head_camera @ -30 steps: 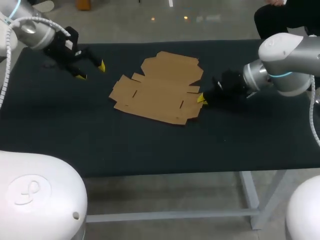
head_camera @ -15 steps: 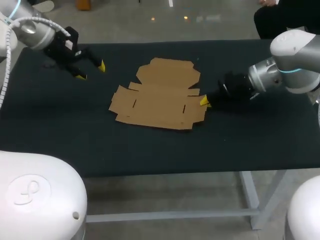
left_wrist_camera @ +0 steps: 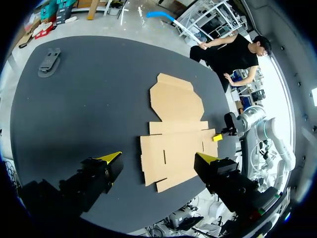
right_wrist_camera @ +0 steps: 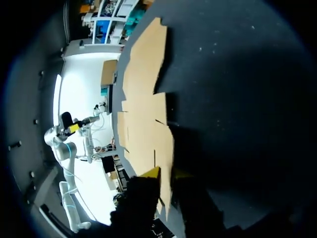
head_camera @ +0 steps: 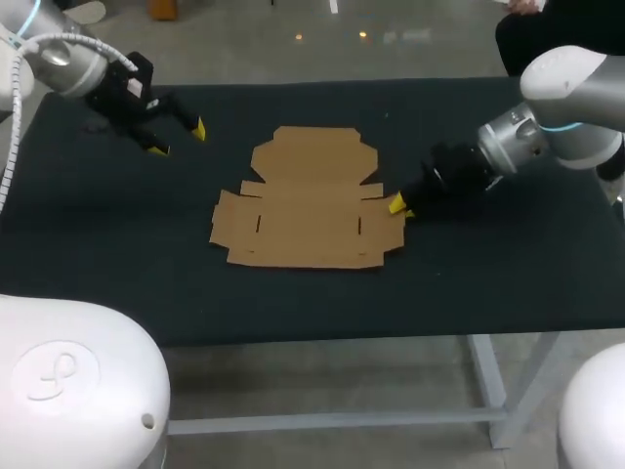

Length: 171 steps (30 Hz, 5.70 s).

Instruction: Assemble the packaging by folding the flat box into shape, placing the metal phone stand inside, and closing the box properly

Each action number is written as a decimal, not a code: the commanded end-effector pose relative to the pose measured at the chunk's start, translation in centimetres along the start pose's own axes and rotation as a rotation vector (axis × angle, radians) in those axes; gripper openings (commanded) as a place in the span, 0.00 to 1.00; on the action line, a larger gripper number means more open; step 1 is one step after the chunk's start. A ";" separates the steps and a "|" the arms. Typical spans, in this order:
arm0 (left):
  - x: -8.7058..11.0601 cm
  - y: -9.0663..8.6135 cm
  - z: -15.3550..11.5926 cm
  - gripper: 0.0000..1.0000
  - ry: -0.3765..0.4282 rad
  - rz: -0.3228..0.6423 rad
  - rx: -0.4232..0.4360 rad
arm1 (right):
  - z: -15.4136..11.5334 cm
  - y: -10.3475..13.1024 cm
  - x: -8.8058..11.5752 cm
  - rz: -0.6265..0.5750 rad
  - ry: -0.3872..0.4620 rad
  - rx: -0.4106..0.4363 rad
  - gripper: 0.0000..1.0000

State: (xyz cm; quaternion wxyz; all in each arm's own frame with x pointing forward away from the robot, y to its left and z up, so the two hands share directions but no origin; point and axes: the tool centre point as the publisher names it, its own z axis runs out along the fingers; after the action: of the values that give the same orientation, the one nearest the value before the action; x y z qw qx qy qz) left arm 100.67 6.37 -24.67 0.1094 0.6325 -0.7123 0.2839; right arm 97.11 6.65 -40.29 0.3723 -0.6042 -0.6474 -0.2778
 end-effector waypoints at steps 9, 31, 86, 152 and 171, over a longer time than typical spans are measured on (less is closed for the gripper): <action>0.1 0.0 -0.1 1.00 -0.005 -0.002 -0.003 | -1.7 -0.8 0.0 0.033 -0.141 -0.052 1.00; 0.1 0.0 -0.1 1.00 -0.005 -0.002 -0.003 | -0.5 -1.7 -0.1 0.095 -0.177 -0.191 0.32; 0.1 0.0 -0.1 1.00 -0.005 -0.002 -0.003 | -0.4 -4.7 -1.5 -0.095 -0.042 -0.040 0.00; 1.1 4.7 -0.5 0.00 -0.025 -0.107 0.051 | -13.3 -3.1 2.2 -0.177 -0.166 -0.183 0.00; 1.9 6.5 1.0 0.00 -0.088 -0.093 0.000 | -13.5 -2.8 2.2 -0.210 -0.175 -0.207 0.00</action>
State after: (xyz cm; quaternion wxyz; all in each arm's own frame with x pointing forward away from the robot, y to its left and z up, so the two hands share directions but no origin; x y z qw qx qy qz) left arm 93.98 4.58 -26.32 0.0911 0.6757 -0.6853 0.2559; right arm 96.39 -3.33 -30.54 0.2191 -0.5908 -0.7047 -0.3262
